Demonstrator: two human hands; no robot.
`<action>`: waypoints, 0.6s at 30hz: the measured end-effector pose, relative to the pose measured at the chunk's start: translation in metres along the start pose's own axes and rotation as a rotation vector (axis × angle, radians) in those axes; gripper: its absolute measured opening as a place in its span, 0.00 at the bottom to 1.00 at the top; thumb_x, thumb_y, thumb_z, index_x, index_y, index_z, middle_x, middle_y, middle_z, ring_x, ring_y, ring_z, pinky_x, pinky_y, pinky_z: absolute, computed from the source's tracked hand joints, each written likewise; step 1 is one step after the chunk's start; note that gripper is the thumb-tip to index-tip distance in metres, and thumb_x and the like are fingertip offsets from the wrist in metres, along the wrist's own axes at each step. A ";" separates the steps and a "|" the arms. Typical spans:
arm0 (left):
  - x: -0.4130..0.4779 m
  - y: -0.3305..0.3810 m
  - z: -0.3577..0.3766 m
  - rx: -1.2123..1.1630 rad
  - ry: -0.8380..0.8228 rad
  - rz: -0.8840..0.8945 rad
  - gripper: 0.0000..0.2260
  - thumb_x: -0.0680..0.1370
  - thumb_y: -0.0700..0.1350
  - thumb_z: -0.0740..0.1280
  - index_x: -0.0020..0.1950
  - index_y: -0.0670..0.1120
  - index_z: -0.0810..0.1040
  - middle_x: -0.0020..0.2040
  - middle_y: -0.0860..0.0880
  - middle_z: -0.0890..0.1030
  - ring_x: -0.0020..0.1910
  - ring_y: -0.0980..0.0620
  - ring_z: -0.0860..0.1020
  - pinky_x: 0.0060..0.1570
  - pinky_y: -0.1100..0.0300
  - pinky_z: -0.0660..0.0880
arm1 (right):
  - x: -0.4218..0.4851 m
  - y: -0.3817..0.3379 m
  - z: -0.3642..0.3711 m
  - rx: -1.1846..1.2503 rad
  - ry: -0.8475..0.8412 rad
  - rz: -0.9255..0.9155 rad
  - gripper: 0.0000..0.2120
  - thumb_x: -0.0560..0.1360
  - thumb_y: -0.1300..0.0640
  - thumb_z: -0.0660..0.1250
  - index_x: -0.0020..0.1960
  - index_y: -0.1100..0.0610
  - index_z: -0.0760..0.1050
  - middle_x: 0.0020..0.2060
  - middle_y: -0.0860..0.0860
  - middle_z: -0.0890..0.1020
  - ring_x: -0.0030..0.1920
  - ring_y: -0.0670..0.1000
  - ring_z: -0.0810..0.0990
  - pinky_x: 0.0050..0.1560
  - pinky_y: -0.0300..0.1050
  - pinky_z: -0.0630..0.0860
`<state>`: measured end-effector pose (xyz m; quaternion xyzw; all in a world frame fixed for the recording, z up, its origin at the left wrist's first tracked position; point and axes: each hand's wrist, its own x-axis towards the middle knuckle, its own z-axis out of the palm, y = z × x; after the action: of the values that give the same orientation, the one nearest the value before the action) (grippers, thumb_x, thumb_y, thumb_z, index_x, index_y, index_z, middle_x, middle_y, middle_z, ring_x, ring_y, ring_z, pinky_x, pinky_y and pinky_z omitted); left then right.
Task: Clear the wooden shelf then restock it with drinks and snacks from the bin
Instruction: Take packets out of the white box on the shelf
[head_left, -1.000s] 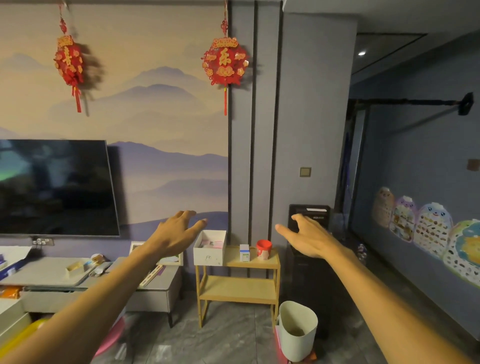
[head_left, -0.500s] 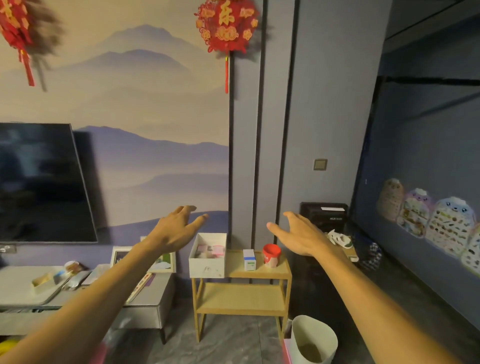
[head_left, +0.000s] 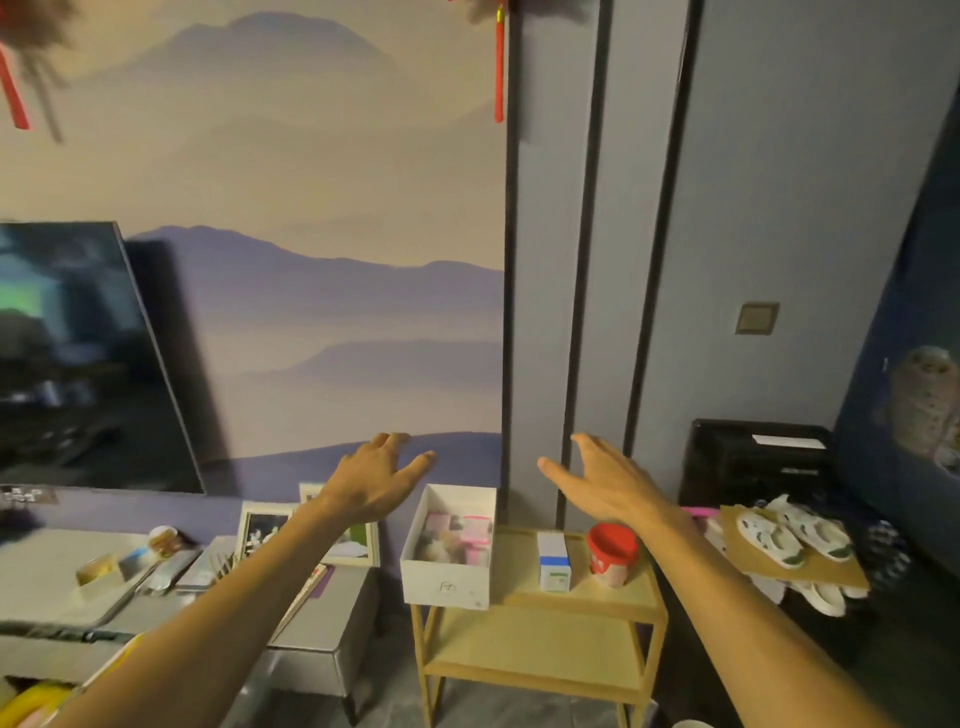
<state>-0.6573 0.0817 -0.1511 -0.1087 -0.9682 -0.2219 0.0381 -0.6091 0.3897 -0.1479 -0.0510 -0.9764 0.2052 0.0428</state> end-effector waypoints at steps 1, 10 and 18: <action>0.019 -0.004 0.003 0.006 -0.002 -0.011 0.42 0.76 0.75 0.50 0.82 0.50 0.63 0.82 0.46 0.66 0.77 0.40 0.70 0.76 0.37 0.67 | 0.023 0.000 0.004 0.007 -0.011 -0.010 0.44 0.80 0.26 0.57 0.86 0.51 0.53 0.85 0.53 0.59 0.81 0.60 0.65 0.75 0.63 0.69; 0.169 -0.066 0.054 0.112 -0.092 -0.030 0.38 0.80 0.73 0.51 0.82 0.50 0.62 0.83 0.46 0.64 0.79 0.41 0.67 0.78 0.35 0.62 | 0.186 -0.008 0.070 0.006 -0.107 -0.033 0.42 0.80 0.27 0.58 0.83 0.53 0.60 0.81 0.54 0.67 0.77 0.61 0.71 0.69 0.60 0.73; 0.308 -0.141 0.145 0.094 -0.281 0.001 0.41 0.78 0.76 0.51 0.83 0.51 0.62 0.83 0.46 0.64 0.79 0.41 0.67 0.76 0.38 0.64 | 0.299 -0.006 0.170 -0.029 -0.219 0.079 0.36 0.82 0.31 0.60 0.79 0.55 0.66 0.77 0.55 0.73 0.73 0.61 0.75 0.65 0.57 0.75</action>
<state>-0.9930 0.0816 -0.3033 -0.1372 -0.9733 -0.1591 -0.0925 -0.9237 0.3516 -0.2821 -0.0676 -0.9754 0.1968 -0.0729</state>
